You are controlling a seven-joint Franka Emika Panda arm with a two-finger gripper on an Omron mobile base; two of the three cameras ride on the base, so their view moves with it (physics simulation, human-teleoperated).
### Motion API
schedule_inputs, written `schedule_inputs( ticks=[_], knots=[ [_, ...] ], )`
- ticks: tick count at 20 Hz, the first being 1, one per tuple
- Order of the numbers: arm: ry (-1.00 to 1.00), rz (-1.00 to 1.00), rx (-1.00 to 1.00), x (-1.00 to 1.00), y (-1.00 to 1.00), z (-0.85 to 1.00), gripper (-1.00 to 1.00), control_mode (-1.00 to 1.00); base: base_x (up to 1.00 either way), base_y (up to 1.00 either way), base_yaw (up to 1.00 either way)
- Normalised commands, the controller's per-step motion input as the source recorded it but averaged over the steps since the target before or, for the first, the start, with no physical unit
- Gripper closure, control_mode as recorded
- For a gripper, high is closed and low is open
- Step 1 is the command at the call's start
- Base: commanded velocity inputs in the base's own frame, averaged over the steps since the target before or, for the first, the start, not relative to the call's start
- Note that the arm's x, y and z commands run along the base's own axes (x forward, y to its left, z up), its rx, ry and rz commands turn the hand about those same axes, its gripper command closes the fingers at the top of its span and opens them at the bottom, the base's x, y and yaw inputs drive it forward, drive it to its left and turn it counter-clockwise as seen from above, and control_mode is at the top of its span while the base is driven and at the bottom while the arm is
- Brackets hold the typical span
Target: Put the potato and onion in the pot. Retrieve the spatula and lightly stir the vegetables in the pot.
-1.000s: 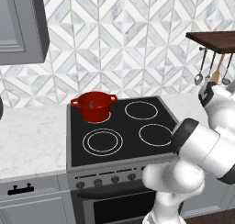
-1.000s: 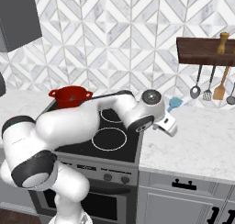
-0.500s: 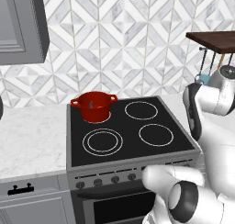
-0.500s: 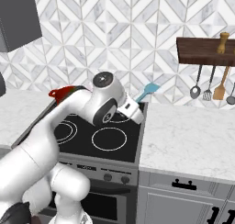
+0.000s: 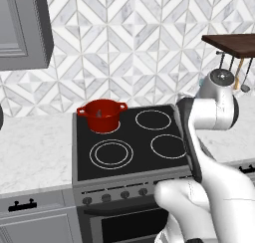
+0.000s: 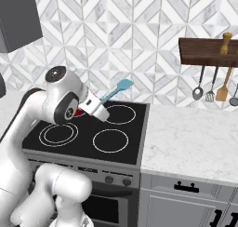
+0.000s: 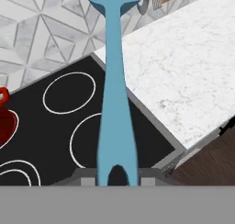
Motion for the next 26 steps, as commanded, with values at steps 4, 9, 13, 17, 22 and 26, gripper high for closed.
schedule_inputs(
  ticks=[4, 9, 13, 17, 22, 26],
  knots=[
    [0.13, 0.01, 0.02, -0.01, 0.79, 0.01, 1.00, -1.00, 0.00, 0.00, 0.00],
    [0.08, 0.00, 0.03, 0.00, 0.20, 0.00, 1.00, 1.00, 0.00, 0.34, 0.00],
    [0.00, 0.00, 0.00, 0.00, 0.00, 0.00, 1.00, 1.00, 0.16, 1.00, 0.01],
    [0.00, 0.00, 0.00, 0.00, 0.00, 0.00, 1.00, 1.00, 0.60, 0.66, 0.00],
    [0.00, 0.00, 0.00, 0.00, 0.00, 0.00, 1.00, 1.00, 1.00, -0.05, 0.00],
    [0.02, 0.00, 0.04, 0.23, 0.00, 0.06, 1.00, -1.00, 0.75, 0.00, 0.00]
  ],
)
